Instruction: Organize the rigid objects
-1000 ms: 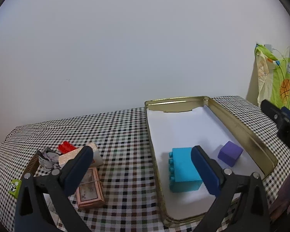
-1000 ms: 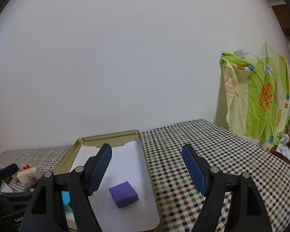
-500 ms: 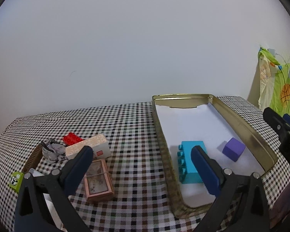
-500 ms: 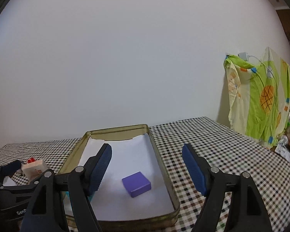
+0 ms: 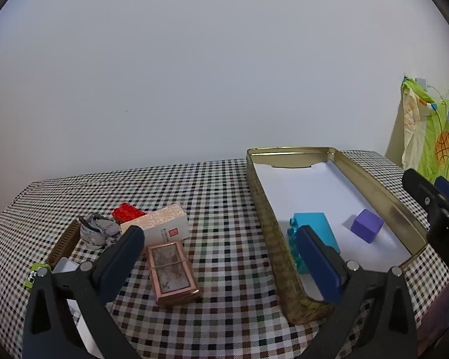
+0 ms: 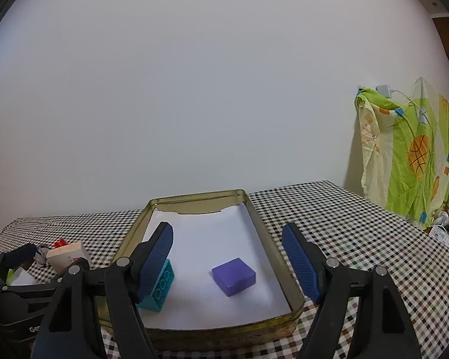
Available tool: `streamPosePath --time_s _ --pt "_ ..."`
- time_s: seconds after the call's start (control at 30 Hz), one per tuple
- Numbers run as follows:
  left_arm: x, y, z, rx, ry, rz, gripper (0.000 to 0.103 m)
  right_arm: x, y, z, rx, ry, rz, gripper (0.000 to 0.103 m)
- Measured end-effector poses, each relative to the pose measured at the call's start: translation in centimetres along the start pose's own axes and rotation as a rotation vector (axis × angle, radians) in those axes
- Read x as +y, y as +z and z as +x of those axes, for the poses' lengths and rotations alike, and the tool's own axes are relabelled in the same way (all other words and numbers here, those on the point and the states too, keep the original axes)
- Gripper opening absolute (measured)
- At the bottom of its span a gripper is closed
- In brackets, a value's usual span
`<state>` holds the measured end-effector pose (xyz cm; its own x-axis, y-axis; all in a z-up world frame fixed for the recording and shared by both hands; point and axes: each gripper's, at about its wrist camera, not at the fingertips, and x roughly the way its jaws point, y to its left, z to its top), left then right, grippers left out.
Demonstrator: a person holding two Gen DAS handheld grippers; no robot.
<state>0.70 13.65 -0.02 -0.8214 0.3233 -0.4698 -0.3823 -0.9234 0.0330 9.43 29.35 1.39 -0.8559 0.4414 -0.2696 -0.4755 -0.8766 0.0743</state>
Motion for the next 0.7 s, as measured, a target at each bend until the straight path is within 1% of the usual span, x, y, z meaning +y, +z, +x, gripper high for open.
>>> streamPosePath --time_s 0.7 --pt "0.9 -0.4 -0.7 0.002 -0.003 -0.013 0.102 2.1 -0.4 -0.5 0.001 0.015 -0.022 0.077"
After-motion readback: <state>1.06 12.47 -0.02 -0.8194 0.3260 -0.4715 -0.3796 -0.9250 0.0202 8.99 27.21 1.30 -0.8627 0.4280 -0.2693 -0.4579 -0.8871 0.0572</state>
